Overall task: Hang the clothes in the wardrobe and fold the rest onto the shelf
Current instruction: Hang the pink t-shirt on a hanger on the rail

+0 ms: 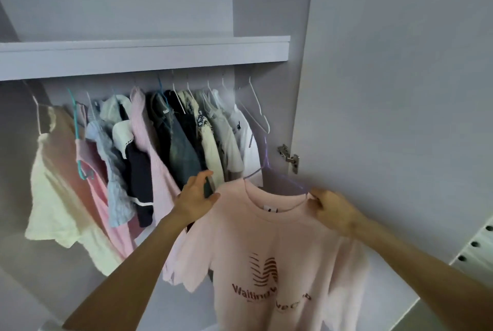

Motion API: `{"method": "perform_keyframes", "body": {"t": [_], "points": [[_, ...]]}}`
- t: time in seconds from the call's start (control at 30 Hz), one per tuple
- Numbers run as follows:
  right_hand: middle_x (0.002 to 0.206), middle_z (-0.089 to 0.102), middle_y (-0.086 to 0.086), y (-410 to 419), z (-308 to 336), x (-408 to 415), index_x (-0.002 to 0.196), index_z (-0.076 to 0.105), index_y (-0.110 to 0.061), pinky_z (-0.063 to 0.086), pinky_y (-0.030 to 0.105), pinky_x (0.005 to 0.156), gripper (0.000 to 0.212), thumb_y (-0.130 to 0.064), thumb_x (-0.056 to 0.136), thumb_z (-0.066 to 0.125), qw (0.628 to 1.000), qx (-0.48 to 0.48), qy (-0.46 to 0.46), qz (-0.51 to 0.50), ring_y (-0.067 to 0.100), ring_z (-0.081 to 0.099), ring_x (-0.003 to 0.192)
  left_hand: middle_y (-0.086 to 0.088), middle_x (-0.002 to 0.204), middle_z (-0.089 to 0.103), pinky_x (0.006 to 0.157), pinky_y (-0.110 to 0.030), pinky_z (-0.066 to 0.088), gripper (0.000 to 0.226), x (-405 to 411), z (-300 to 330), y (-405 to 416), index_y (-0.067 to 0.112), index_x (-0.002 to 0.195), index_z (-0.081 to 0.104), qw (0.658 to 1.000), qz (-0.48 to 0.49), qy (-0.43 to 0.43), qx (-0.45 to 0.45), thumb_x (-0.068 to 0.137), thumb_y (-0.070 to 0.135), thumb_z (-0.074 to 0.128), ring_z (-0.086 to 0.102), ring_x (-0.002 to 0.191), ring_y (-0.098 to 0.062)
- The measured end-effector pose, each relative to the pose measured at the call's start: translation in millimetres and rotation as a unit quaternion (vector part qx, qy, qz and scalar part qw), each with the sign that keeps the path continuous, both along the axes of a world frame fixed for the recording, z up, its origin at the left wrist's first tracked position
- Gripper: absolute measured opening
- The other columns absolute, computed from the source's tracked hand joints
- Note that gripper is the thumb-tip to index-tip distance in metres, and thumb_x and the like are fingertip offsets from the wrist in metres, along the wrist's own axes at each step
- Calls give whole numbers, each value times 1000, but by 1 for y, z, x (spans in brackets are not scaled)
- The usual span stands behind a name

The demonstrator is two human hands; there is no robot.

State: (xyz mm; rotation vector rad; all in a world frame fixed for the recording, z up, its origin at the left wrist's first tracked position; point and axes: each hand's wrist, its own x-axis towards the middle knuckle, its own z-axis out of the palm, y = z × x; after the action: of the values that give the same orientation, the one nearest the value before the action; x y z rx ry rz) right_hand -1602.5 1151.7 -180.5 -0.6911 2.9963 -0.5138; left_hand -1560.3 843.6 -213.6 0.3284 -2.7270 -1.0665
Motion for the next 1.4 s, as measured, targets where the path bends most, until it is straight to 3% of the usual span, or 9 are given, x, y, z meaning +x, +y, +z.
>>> {"method": "perform_keyframes", "body": {"t": [0.1,0.27,0.4,0.63,0.9,1.07,1.13,1.23,1.4], "points": [[120,61,17,3,3,-10,112,58,-7,45,33,88,27,-15,91,42,997,17,-25,-64,32,57,110,-11,135,35,107,-43,36,57,-10,-6,9,26,140,31,999,-19,-28,3,91,25,59,42,125,-27],[118,61,15,-9,20,-30,107,59,-7,43,31,83,29,-21,91,38,990,52,-54,-120,30,57,109,-11,138,34,107,-38,34,44,-27,0,16,17,136,39,996,-43,-46,-58,94,23,52,40,126,-26],[117,62,9,-31,35,-47,109,60,-13,37,29,76,31,-24,92,37,986,87,7,-142,29,58,108,-9,135,37,103,-41,38,39,-47,13,20,17,133,42,991,-62,-50,-107,95,23,50,44,119,-27],[117,62,11,-56,34,-83,116,54,-17,44,34,81,30,-28,90,42,991,88,64,-82,32,59,107,-7,140,34,102,-44,37,43,-105,38,30,18,138,36,970,-73,-61,-224,97,25,45,35,126,-28],[123,48,5,-81,4,-121,116,50,-15,43,34,87,29,-28,94,36,989,10,135,-65,29,51,110,-4,152,14,110,-45,28,64,-181,55,32,20,145,21,934,-22,-11,-356,89,19,51,14,139,-28],[120,43,5,-96,4,-145,117,47,-14,45,35,74,27,-26,99,30,991,-6,126,-47,30,57,101,-1,157,-6,114,-50,21,77,-223,56,22,26,148,12,895,-42,-40,-442,86,10,55,-4,144,-30],[120,42,7,-104,6,-154,118,46,-12,44,38,73,27,-25,99,30,993,-12,112,-45,34,58,98,-3,158,-3,114,-52,19,74,-236,55,15,23,146,22,866,-55,-46,-494,84,8,59,-5,144,-32],[121,41,8,-115,9,-168,118,46,-11,45,39,75,28,-24,100,29,993,-23,103,-47,36,58,97,-3,156,14,114,-50,15,52,-248,54,-1,18,139,36,836,-84,-12,-542,90,10,51,-2,145,-28],[121,41,11,-142,3,-183,116,47,-9,44,43,75,26,-22,99,32,994,-33,89,-58,40,58,95,8,152,27,115,-38,12,39,-246,51,-45,27,135,44,837,-148,42,-525,96,29,44,1,146,-13]]}}
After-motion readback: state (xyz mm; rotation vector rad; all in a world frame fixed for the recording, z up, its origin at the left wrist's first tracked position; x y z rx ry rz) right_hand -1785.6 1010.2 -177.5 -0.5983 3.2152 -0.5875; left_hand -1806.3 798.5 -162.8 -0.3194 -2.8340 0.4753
